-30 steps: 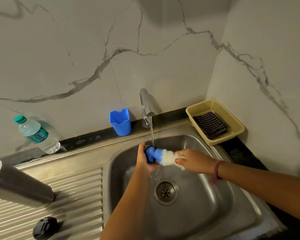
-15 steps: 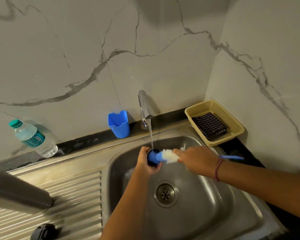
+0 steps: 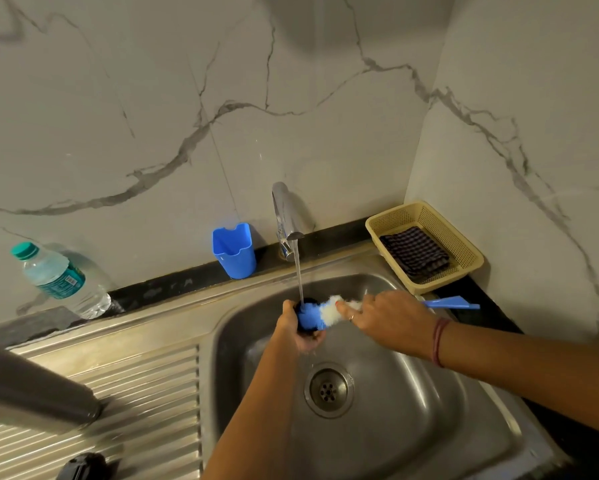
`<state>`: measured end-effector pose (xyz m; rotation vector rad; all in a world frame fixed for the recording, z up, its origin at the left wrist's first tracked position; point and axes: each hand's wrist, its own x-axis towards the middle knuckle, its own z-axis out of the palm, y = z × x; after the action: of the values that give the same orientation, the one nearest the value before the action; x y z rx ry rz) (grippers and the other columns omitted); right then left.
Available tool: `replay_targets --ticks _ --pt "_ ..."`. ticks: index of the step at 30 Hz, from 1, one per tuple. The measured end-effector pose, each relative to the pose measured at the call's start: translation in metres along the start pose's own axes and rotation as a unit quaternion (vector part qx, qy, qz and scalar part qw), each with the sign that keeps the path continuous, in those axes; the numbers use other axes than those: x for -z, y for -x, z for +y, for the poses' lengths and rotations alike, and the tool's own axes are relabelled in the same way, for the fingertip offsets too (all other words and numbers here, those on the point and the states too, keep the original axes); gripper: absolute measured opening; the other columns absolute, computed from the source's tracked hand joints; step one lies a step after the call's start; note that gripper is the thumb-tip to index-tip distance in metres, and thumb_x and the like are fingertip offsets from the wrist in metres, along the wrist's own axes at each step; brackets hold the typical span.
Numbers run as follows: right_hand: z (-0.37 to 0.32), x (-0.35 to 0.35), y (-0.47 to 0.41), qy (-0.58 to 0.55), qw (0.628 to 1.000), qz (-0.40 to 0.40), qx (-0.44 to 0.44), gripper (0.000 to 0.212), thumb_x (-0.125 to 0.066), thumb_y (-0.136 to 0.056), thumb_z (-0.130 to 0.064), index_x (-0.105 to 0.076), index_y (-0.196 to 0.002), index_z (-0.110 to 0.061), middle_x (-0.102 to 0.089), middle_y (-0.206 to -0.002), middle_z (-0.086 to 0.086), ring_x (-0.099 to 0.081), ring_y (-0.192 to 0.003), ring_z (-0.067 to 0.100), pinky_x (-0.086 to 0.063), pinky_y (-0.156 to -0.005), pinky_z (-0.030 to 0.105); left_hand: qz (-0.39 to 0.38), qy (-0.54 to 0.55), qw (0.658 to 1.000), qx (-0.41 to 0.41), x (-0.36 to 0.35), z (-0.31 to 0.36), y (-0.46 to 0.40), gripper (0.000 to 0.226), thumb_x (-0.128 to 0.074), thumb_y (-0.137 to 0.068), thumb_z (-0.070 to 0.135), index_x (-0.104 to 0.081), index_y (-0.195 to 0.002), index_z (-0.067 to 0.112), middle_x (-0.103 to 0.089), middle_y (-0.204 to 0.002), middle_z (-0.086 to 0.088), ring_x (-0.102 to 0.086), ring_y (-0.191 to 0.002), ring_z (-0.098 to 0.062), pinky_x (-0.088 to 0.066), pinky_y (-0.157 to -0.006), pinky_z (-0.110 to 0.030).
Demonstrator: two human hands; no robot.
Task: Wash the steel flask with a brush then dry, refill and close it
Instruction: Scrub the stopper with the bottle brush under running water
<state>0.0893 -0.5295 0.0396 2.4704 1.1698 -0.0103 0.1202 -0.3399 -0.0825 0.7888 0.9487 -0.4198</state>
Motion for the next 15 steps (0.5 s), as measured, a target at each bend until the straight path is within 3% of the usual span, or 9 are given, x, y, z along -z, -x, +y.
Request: replay_targets --ticks 2,4,6,8,9,10,12,13,15 --pt "-0.008 -0.004 0.0 0.016 1.0 0.011 0.024 0.053 -0.032 -0.101 -0.009 -0.013 -0.151 -0.01 -0.051 -0.083 0.012 -0.049 -0.064 0.02 -0.038 -0.054 0.031 -0.005 0.012 1.0 -0.008 -0.003 -0.001 0.001 0.038 -0.048 -0.094 0.041 -0.059 -0.098 0.005 -0.062 -0.09 -0.013 -0.058 -0.076 -0.026 -0.05 -0.061 -0.033" --pt "-0.005 -0.009 -0.005 -0.152 0.986 -0.021 -0.068 0.048 -0.04 -0.101 -0.021 -0.029 -0.147 -0.018 -0.062 -0.096 0.01 -0.059 -0.075 0.02 -0.045 -0.061 0.03 -0.008 0.024 1.0 -0.016 0.0 -0.002 0.002 0.04 -0.054 -0.093 0.042 -0.061 -0.103 0.004 -0.065 -0.093 -0.014 -0.062 -0.078 -0.026 -0.053 -0.061 -0.032" --pt "0.003 -0.018 -0.016 -0.45 0.867 -0.107 -0.185 0.039 -0.048 -0.097 -0.028 -0.051 -0.135 -0.016 -0.066 -0.095 0.007 -0.061 -0.072 0.015 -0.048 -0.06 0.025 -0.023 0.052 0.998 -0.022 0.004 -0.004 0.002 0.041 -0.058 -0.093 0.04 -0.062 -0.109 0.003 -0.067 -0.101 -0.017 -0.064 -0.086 -0.028 -0.056 -0.069 -0.036" --pt "0.01 -0.023 -0.02 -0.614 0.729 -0.16 -0.256 0.035 -0.05 -0.097 -0.029 -0.056 -0.127 -0.013 -0.059 -0.077 0.004 -0.048 -0.051 0.01 -0.039 -0.044 0.02 -0.038 0.07 0.996 -0.031 0.007 -0.003 0.002 0.037 -0.059 -0.094 0.035 -0.063 -0.111 0.003 -0.068 -0.104 -0.018 -0.066 -0.09 -0.029 -0.057 -0.073 -0.04" --pt "0.012 -0.023 -0.02 -0.617 0.724 -0.163 -0.26 0.035 -0.049 -0.097 -0.03 -0.057 -0.126 -0.012 -0.058 -0.075 0.005 -0.048 -0.05 0.011 -0.039 -0.043 0.02 -0.041 0.07 0.996 -0.036 0.007 -0.002 0.0 0.035 -0.059 -0.095 0.033 -0.063 -0.11 0.002 -0.068 -0.103 -0.018 -0.066 -0.091 -0.029 -0.057 -0.072 -0.042" --pt "0.01 -0.019 -0.018 -0.587 0.754 -0.159 -0.247 0.035 -0.048 -0.097 -0.029 -0.057 -0.125 -0.009 -0.062 -0.08 0.008 -0.056 -0.058 0.015 -0.045 -0.048 0.022 -0.041 0.067 0.996 -0.041 0.007 -0.002 -0.001 0.034 -0.057 -0.096 0.032 -0.063 -0.111 0.002 -0.067 -0.104 -0.019 -0.066 -0.092 -0.03 -0.057 -0.072 -0.043" --pt "0.003 -0.014 -0.012 -0.396 0.898 -0.094 -0.168 0.037 -0.045 -0.099 -0.025 -0.052 -0.13 -0.008 -0.066 -0.1 0.012 -0.063 -0.079 0.021 -0.045 -0.062 0.027 -0.046 0.064 0.996 -0.045 0.006 -0.003 -0.003 0.037 -0.054 -0.099 0.033 -0.061 -0.114 0.0 -0.066 -0.108 -0.022 -0.065 -0.095 -0.032 -0.057 -0.077 -0.044" --pt "-0.002 -0.012 -0.008 -0.251 0.96 -0.043 -0.113 0.04 -0.043 -0.099 -0.022 -0.043 -0.137 -0.01 -0.064 -0.101 0.012 -0.06 -0.076 0.02 -0.041 -0.061 0.028 -0.049 0.067 0.995 -0.047 0.004 -0.004 -0.003 0.038 -0.052 -0.1 0.034 -0.06 -0.115 0.0 -0.066 -0.109 -0.022 -0.064 -0.095 -0.032 -0.056 -0.079 -0.044" --pt "-0.011 -0.014 -0.002 -0.013 0.999 0.041 0.019 0.053 -0.049 -0.097 -0.018 -0.029 -0.146 -0.01 -0.06 -0.085 0.012 -0.047 -0.058 0.018 -0.036 -0.051 0.027 -0.048 0.062 0.996 -0.044 0.002 -0.005 -0.001 0.039 -0.051 -0.099 0.035 -0.06 -0.117 0.001 -0.067 -0.108 -0.02 -0.065 -0.091 -0.031 -0.057 -0.072 -0.042"
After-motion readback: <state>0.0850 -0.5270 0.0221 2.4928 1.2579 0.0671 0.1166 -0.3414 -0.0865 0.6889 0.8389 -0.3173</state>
